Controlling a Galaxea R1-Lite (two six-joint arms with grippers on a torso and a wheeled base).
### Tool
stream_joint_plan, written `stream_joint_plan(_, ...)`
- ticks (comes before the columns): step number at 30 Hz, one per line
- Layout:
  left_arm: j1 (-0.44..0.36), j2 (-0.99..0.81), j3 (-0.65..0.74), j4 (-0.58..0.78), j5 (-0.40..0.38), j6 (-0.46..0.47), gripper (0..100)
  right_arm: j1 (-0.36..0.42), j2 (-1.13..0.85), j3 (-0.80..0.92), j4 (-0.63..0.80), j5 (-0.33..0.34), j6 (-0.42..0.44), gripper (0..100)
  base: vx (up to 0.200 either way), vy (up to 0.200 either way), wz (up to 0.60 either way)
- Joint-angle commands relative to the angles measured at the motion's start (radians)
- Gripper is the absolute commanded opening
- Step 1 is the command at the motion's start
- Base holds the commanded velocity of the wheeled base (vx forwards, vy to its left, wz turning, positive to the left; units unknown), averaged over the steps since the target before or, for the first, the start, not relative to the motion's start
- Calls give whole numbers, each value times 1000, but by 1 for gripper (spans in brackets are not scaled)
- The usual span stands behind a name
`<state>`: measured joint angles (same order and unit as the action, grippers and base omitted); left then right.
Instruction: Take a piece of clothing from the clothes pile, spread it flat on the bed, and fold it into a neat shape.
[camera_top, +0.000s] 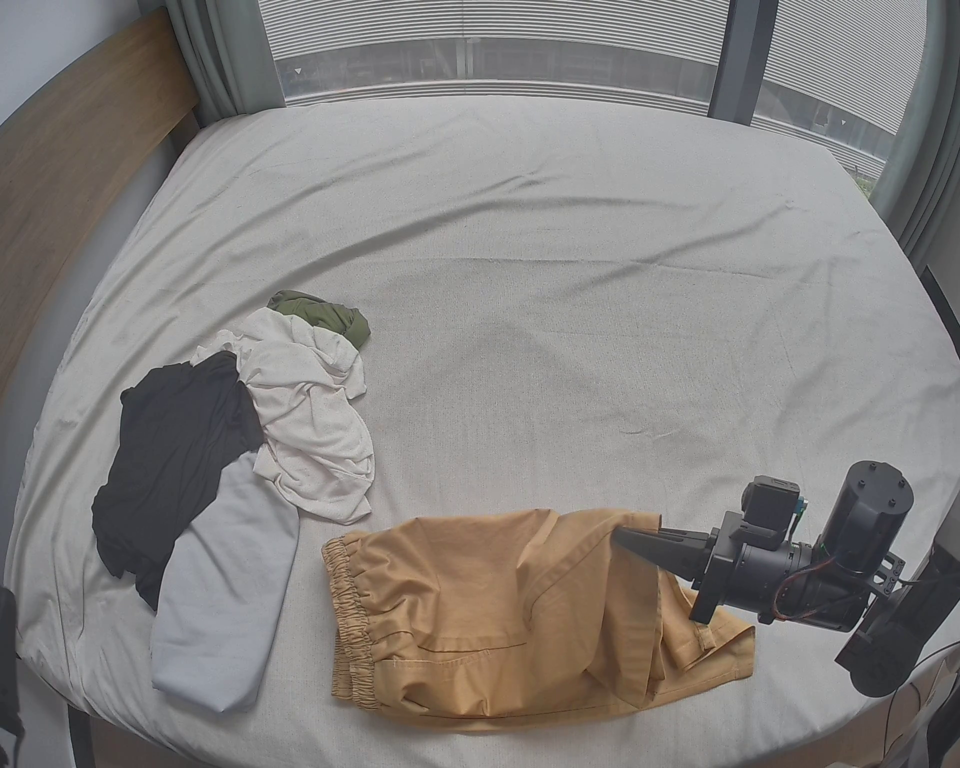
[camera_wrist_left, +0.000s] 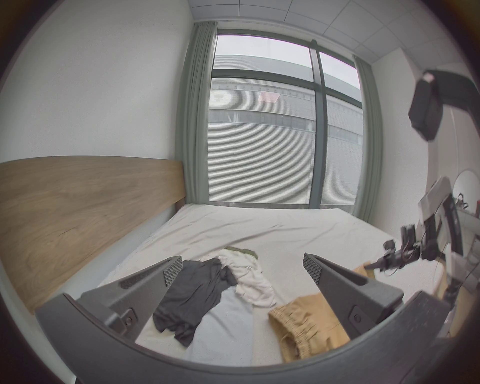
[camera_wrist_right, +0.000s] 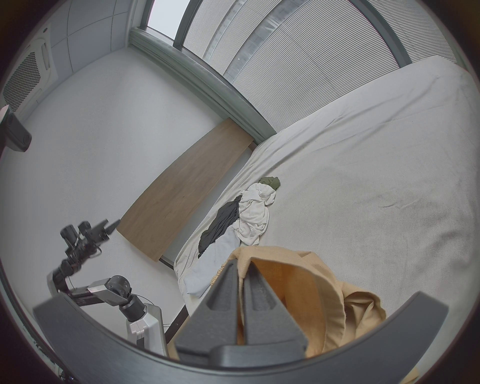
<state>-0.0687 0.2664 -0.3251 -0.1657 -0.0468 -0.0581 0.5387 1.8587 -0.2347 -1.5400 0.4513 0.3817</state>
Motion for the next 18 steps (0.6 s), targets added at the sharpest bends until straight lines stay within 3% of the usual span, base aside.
stream_joint_plan(1, -164, 488, -173, -166, -44, -147, 100, -16, -1, 5, 0, 7, 3, 0, 0, 0, 0)
stream_joint_plan(9, -215, 722, -246, -305, -82, -177, 100, -23, -1, 6, 0, 4, 3, 0, 0, 0, 0)
stream_joint_plan(11, -249, 774, -318, -319, -139, -180, 100, -25, -21, 2, 0, -3, 2, 0, 0, 0, 0)
stream_joint_plan(15, -243, 787, -310, -308, -243, -193, 100, -25, -46, 48, 0, 0, -1, 0, 0, 0, 0)
stream_joint_plan(18, -240, 809, -278, -305, -265, -198, 100, -57, -49, 48, 0, 6, 2, 0, 0, 0, 0)
